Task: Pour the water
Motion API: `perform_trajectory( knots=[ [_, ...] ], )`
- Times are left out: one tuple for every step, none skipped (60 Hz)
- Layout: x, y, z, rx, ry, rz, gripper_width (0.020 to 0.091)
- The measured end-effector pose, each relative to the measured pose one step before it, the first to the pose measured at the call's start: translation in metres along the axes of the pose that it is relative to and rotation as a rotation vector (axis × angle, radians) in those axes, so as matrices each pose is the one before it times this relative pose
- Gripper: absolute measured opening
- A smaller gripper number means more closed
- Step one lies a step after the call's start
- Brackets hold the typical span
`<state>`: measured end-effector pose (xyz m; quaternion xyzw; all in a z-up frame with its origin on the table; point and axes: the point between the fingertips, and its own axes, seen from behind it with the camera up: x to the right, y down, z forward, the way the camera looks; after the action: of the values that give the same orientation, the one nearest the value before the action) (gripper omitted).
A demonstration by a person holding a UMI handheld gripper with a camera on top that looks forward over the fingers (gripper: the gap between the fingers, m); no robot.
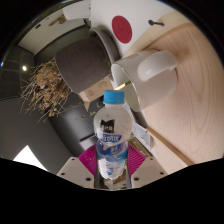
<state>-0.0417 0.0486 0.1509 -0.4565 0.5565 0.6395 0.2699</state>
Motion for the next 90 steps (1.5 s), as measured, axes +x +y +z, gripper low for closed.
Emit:
perform_trajectory(
  knots=[
    [-0.00026,0.00126,-0.00061,-0.00289,0.00764,-0.0172,0.0358],
    [-0.0001,0.00123,0.00035,-0.00515,0.00829,-0.0231,0.036],
    [-0.00073,0.00145,0.00005,-0.00477,0.00887,-0.0292,0.036],
    [-0.00171,0.00172,-0.00029,-0.00249,0.01065,-0.0358,0.0361],
    [-0.0023,0.00157,-0.00025,-0.0035,0.0071,-0.0397,0.036],
    [-0.00329,0.00145,-0.00047,-0.00347,0.00581,-0.0418,0.0357],
    [-0.00398,0.00131,-0.00065,-0.00322,0.00528,-0.0435,0.0357],
    [-0.0044,0.00053,-0.00089,-0.00195,0.00486,-0.0454,0.0356],
    [-0.00501,-0.00015,-0.00114,-0.0002,0.00441,-0.0485,0.0358],
    [-0.00647,-0.00244,-0.00416,-0.0005,-0.0034,-0.0463,0.0358],
    [-0.0059,-0.00122,0.00019,0.00373,0.00639,-0.0562,0.0356],
    [-0.0058,-0.00203,0.00026,0.00373,0.00383,-0.0556,0.0358],
    [-0.00631,-0.00316,-0.00143,0.00444,0.00257,-0.0577,0.0358],
    [-0.00627,-0.00429,-0.00143,0.00615,0.00278,-0.0585,0.0358],
    [-0.00644,-0.00547,-0.00143,0.0083,0.00373,-0.0586,0.0359],
    [-0.00601,-0.00624,-0.00147,0.00992,0.00254,-0.0584,0.0361],
    [-0.00621,-0.00715,-0.00131,0.01066,0.00247,-0.0577,0.0359],
    [-0.00561,-0.00736,-0.0013,0.01047,0.00244,-0.0579,0.0358],
    [-0.00669,-0.01064,-0.00657,0.01242,-0.00833,-0.0508,0.0361],
    [-0.00338,-0.00645,0.00187,0.01029,0.01073,-0.0602,0.036],
    [-0.00372,-0.0088,-0.00146,0.01251,0.00343,-0.0557,0.0361],
    [-0.00295,-0.00956,-0.00138,0.01281,0.00486,-0.0541,0.036],
    [-0.00222,-0.00954,-0.00175,0.01308,0.00458,-0.0535,0.0359],
    [-0.00129,-0.00932,-0.00125,0.01187,0.00492,-0.0524,0.036],
    [-0.00051,-0.00818,-0.00136,0.00879,0.00418,-0.0498,0.036],
    [0.00031,-0.00764,-0.00116,0.00585,0.00521,-0.046,0.0361],
    [0.00124,-0.00771,-0.00231,0.00638,0.00864,-0.0421,0.0361],
    [0.00374,-0.00936,-0.00647,0.01503,0.00477,-0.0384,0.0362],
    [0.00226,-0.009,0.00077,0.00864,0.01694,-0.0394,0.0363],
    [0.00319,-0.00784,-0.00137,0.01242,0.01147,-0.0411,0.0361],
    [0.00375,-0.00669,-0.00131,0.01042,0.01126,-0.0416,0.0362],
    [0.00516,-0.00565,-0.00117,0.00697,0.01394,-0.0416,0.0361],
    [0.0067,-0.0041,-0.00055,0.00407,0.01734,-0.0412,0.0362],
    [0.00877,-0.00286,-0.00337,0.00568,0.01928,-0.0393,0.0361],
    [0.00826,-0.00148,0.00109,0.00298,0.02259,-0.0406,0.0362],
    [0.00844,-0.00142,0.00034,0.00308,0.02235,-0.0393,0.0362],
    [0.00858,-0.0001,0.00077,0.00252,0.02032,-0.039,0.0361],
    [0.00863,0.00108,0.0008,0.00045,0.01955,-0.0374,0.0362],
    [0.0084,0.0026,0.00124,-0.00306,0.0188,-0.0355,0.0361],
    [0.00952,0.00486,-0.00099,-0.00348,0.01757,-0.0323,0.0361],
    [0.00815,0.00523,0.00261,-0.00812,0.01794,-0.0303,0.0361],
    [0.00808,0.00461,0.00341,-0.00894,0.0141,-0.027,0.0361],
    [0.00711,0.00677,0.00373,-0.0089,0.01454,-0.0251,0.0361],
    [0.00688,0.00742,0.00407,-0.0099,0.01344,-0.0219,0.0361],
    [0.00607,0.00843,0.00395,-0.01237,0.01184,-0.0193,0.0362],
    [0.0055,0.00898,0.00415,-0.01343,0.00964,-0.0174,0.036],
    [0.0047,0.00965,0.00455,-0.01412,0.00855,-0.016,0.036],
    [0.00225,0.01462,-0.00206,-0.00898,0.00844,-0.0176,0.0359],
    [0.00573,0.0064,0.00613,-0.01541,0.00454,-0.0125,0.0359],
    [0.00271,0.0091,0.00495,-0.01365,0.00424,-0.0129,0.036],
    [0.00255,0.00866,0.00461,-0.01223,0.00302,-0.0114,0.036],
    [0.00183,0.00878,0.00441,-0.01181,0.0013,-0.0092,0.036],
    [0.00128,0.00842,0.00449,-0.01172,0.00022,-0.007,0.036],
    [0.00094,0.00847,0.00433,-0.01141,0.00077,-0.0051,0.036],
    [0.00121,0.00807,0.00404,-0.01186,0.00212,-0.0038,0.0361],
    [-0.00259,0.01148,0.00316,-0.00901,0.00423,-0.004,0.036],
    [0.00078,0.00704,0.0031,-0.01071,-0.00054,-0.0012,0.0361],
    [0.00146,0.00694,0.00127,-0.00478,-0.00318,-0.0004,0.036],
    [0.00026,0.00552,0.00337,-0.00733,-0.00101,-0.0008,0.036],
    [0.00084,0.00535,0.00311,-0.00735,0.00195,-0.0003,0.0364],
    [0.00102,0.00494,0.00309,-0.00711,0.00315,-0.0009,0.0364],
    [0.00054,0.00523,0.00257,-0.00782,0.00194,-0.0016,0.0365],
    [0.00019,0.00469,0.00295,-0.00881,0.00053,-0.0016,0.0366],
    [0.00025,0.00447,0.00235,-0.00764,0.00066,-0.0007,0.0365],
    [0.00099,0.00429,0.0019,-0.00637,0.00262,-0.0009,0.0366],
    [0.00063,0.00478,0.00506,-0.00595,0.00499,0.0004,0.0365],
    [0.0019,0.00399,0.00096,-0.00584,0.00414,0.001,0.0366],
    [-0.00065,0.00542,0.00145,-0.00669,0.00274,0.0027,0.0366],
    [0.00089,0.0048,0.00135,-0.00714,0.00217,0.0032,0.0365],
    [0.00121,0.00433,0.00132,-0.00668,0.00285,0.0024,0.0369],
    [0.00146,0.00446,0.00114,-0.00639,0.00363,0.0033,0.037],
    [0.00069,0.00173,-0.00078,-0.00022,0.0026,0.0034,0.0377],
    [0.00083,-0.00378,-0.00066,0.02195,-0.00014,0.0065,0.039],
    [0.00045,0.0012,-0.00083,0.00254,0.00005,0.0075,0.0398],
    [0.00069,0.00101,-0.00082,-0.00059,0.00187,0.0049,0.0417],
    [-0.00006,-0.00249,0.0012,-0.00309,-0.00137,0.0036,0.0436],
    [-0.00065,0.00131,-0.00054,-0.00119,-0.00112,0.0066,0.0454],
    [-0.0004,0.00161,0.00048,-0.00013,0.00333,0.0038,0.0469],
    [0.00019,0.00048,-0.00064,-0.00009,0.00156,0.0038,0.0484],
    [-0.00028,0.00088,-0.00063,-0.00184,-0.00049,0.0026,0.0497],
    [0.00044,0.00062,-0.00028,-0.00317,0.00112,0.0008,0.0511],
    [0.00047,0.00198,-0.00005,-0.0101,0.00229,0.0019,0.0527],
    [0.00013,0.00281,-0.00016,-0.01395,0.00074,0.0034,0.0559],
    [0.00198,0.00122,-0.00229,-0.01832,0.00059,0.0062,0.0624],
    [0.00039,0.00255,0.00004,-0.01288,0.00256,0.0085,0.0709],
    [0.00015,-0.00028,-0.00146,-0.00849,0.0027,0.0082,0.079],
    [-0.00024,-0.00012,-0.00127,-0.00559,0.00264,0.01,0.0876],
    [0.00022,-0.00021,-0.00158,-0.00358,0.00089,0.0084,0.0845],
    [0.00131,-0.00049,-0.00227,-0.00274,0.00505,0.009,0.0829],
    [0.00125,-0.00064,-0.00296,-0.00239,0.0056,0.0092,0.0823]
  ],
)
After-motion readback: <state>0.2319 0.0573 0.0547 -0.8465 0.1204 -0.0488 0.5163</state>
